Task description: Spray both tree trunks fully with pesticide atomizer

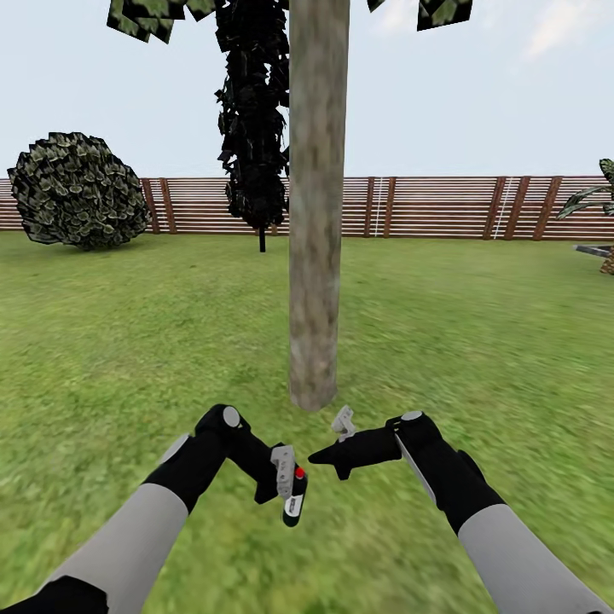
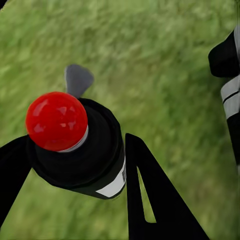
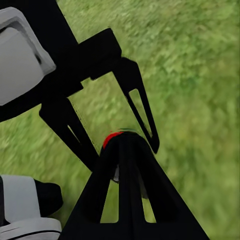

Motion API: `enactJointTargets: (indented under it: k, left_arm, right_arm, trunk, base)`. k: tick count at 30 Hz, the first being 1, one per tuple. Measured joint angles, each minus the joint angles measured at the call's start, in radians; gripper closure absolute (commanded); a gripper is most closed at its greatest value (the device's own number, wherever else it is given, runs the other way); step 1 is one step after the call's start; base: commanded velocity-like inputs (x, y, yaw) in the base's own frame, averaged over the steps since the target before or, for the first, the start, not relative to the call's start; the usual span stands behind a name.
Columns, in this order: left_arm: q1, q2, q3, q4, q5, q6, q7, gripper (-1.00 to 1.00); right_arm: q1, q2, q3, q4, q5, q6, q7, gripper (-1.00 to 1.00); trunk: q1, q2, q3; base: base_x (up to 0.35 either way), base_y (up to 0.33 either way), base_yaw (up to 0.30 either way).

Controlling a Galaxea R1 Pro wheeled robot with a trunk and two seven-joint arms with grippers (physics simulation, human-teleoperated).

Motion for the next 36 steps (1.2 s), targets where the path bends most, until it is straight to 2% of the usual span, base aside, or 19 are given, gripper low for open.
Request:
enactJointTargets:
  k: [22,36]
  left_arm:
    - [-0.023,-0.004,0.000,0.000,0.000,0.002,-0.002,1.00]
    - [-0.024,-0.004,0.001,-0.001,0.000,0.002,-0.029,1.00]
  right_arm:
    - [0.000,-0.001,0.003,0.000,0.000,-0.002,0.000,1.00]
    - [0.000,-0.001,0.005,0.000,0.000,-0.002,0.000,1.00]
  trunk:
    - [0.000,0.000,0.000]
    - [0.000,0.000,0.000]
  base:
    - [0.000,0.000,0.000]
    - [0.000,0.000,0.000]
